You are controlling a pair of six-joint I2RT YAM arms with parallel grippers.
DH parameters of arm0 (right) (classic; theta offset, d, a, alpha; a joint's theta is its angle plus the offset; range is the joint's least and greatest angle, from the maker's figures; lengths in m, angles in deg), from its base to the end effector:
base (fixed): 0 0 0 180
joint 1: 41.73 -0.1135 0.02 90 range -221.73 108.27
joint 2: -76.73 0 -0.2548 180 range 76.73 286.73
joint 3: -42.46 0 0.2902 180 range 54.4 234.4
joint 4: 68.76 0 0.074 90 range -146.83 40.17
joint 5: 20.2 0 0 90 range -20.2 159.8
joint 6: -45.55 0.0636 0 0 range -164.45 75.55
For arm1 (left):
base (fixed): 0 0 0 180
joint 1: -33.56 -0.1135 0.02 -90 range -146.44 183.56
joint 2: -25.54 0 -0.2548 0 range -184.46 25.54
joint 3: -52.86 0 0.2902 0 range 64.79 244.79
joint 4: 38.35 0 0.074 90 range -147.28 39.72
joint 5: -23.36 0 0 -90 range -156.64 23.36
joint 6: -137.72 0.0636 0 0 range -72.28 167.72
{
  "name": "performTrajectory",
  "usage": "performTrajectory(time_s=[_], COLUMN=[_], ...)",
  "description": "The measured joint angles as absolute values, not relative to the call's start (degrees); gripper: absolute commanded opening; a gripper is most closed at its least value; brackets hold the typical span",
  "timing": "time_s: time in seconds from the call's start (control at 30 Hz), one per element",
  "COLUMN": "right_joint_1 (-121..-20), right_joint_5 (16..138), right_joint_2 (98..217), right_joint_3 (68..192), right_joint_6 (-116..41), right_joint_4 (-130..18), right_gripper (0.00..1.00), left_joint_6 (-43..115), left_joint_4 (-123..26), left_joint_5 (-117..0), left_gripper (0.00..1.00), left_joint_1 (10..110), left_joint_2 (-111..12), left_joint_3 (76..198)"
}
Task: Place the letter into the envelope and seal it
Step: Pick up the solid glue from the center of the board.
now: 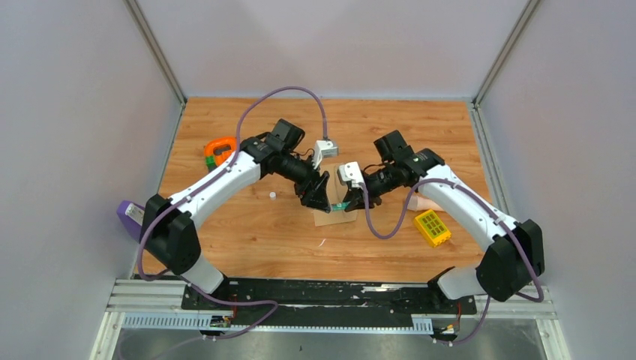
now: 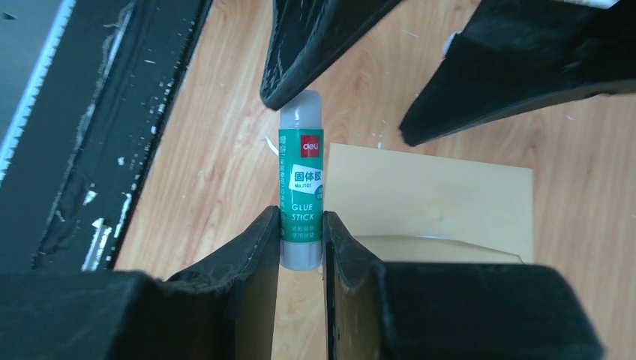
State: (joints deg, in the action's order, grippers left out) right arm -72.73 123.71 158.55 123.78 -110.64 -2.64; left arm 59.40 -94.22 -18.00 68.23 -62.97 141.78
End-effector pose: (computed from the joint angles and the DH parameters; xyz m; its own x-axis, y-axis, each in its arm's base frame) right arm 0.2463 0.2079 0.2609 0.2114 -0.5017 -0.8388 -0.9533 -0.2954 -0.0636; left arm 0.2766 -0.2494 0.2747 -0.5165 0.5199 -0.6804 0.8480 0.2003 -0.4907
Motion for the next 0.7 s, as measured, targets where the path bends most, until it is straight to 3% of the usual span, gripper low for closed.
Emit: performTrajectory(time_s=[0.4, 0.7], right_joint_1=[-77.6, -81.1], right_joint_5=[112.3, 106.9], right_joint_2=[155.1, 155.1], right_joint_3=[119.1, 118.7], right_joint_6=[-108.6, -107.9], right_joint_4=[-10.4, -12.4], right_gripper=[0.0, 0.0], left_joint_6=[56.7, 56.6], left_joint_4=[-94.0, -93.7], left_joint_5=[-15.9, -15.9], left_gripper=[0.78, 0.61], left_joint_1=[68.8, 69.9], left_joint_2=[-69.2, -70.0], left_joint_3=[141.6, 141.6])
